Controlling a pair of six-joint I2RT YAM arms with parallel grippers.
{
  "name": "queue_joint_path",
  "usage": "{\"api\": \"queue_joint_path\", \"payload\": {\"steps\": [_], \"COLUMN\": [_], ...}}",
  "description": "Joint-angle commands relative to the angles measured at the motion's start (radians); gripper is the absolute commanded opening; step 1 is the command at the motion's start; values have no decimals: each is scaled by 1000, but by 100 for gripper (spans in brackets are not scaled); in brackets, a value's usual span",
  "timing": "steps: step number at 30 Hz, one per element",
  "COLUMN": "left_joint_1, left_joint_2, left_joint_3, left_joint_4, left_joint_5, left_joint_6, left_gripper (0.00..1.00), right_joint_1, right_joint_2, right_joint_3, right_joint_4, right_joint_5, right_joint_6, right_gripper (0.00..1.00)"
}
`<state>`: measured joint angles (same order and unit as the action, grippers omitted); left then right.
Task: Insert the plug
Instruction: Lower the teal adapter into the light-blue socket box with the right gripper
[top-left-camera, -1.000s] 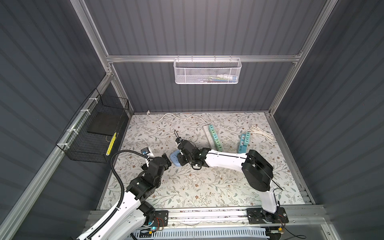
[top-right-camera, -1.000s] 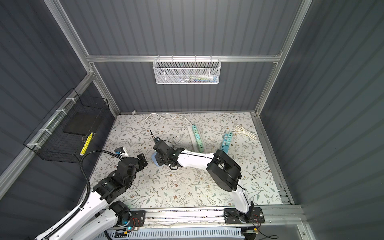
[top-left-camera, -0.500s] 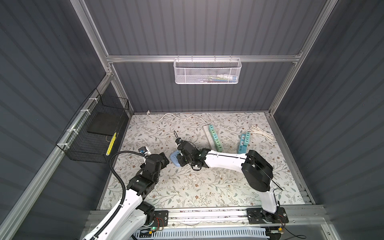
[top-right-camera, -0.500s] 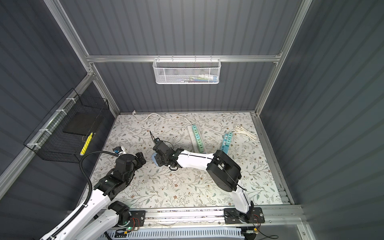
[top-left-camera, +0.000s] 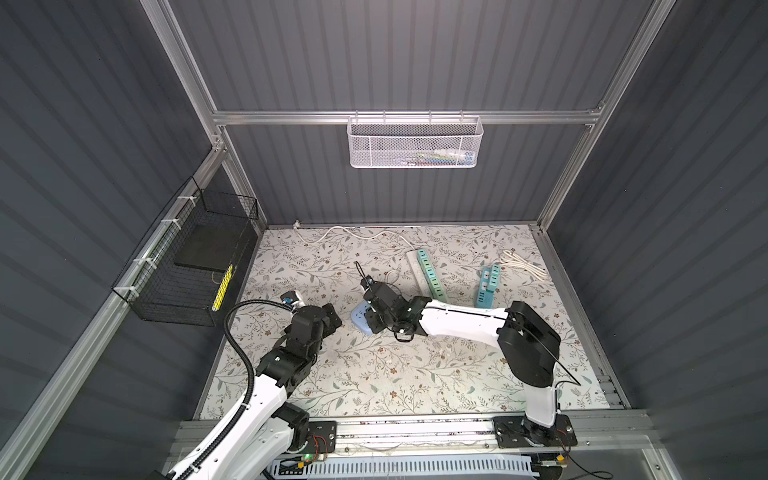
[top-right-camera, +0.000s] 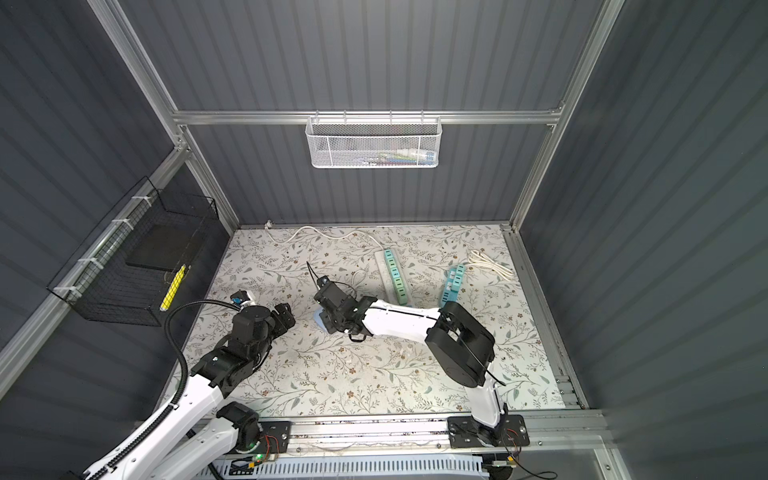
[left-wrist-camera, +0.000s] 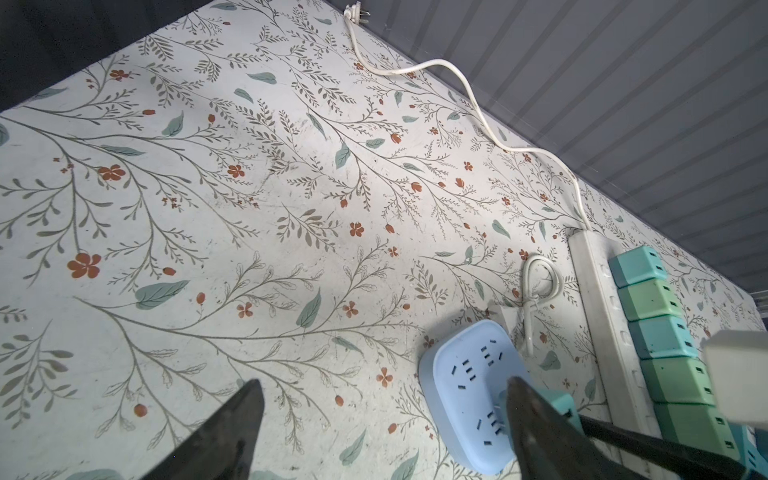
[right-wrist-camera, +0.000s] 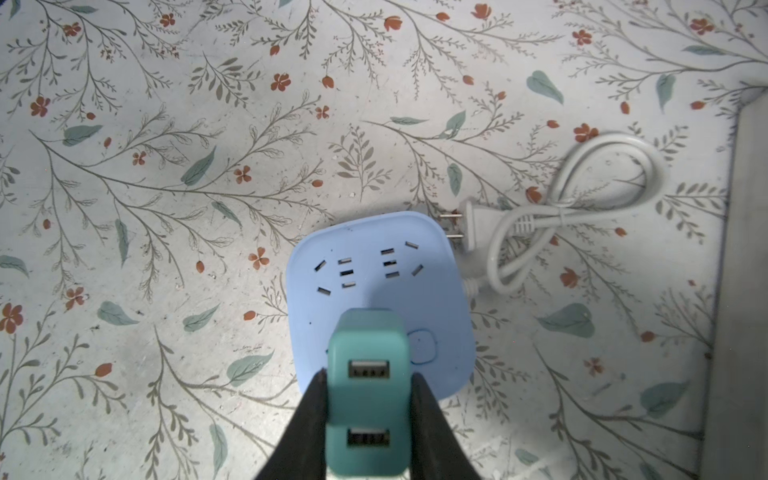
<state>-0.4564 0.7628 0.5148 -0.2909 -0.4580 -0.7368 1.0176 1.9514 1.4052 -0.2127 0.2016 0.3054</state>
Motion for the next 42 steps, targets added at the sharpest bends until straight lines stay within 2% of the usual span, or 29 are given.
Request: {"api": "queue_joint_path", "payload": {"steps": [1, 17, 33, 42], "left_joint_1": [7, 9, 9, 10], "left_joint_2": [4, 11, 31, 28], "left_joint_3": [-5, -9, -4, -4], "left_joint_4": [11, 29, 53, 54], "left_joint_5": [16, 31, 45, 50], "left_joint_6": [16, 13, 24, 24], "left_gripper": [91, 90, 90, 91], "right_joint_1": [-2, 0, -1, -1], "right_joint_2": [-53, -23, 15, 30], "right_joint_3": [-5, -41, -22, -1], "right_joint_4": [-10, -4, 16, -36], "right_joint_5": [-21, -64, -45, -13], "right_joint_6": [-15, -19, -43, -84], "right_gripper": [4, 4, 3, 3]}}
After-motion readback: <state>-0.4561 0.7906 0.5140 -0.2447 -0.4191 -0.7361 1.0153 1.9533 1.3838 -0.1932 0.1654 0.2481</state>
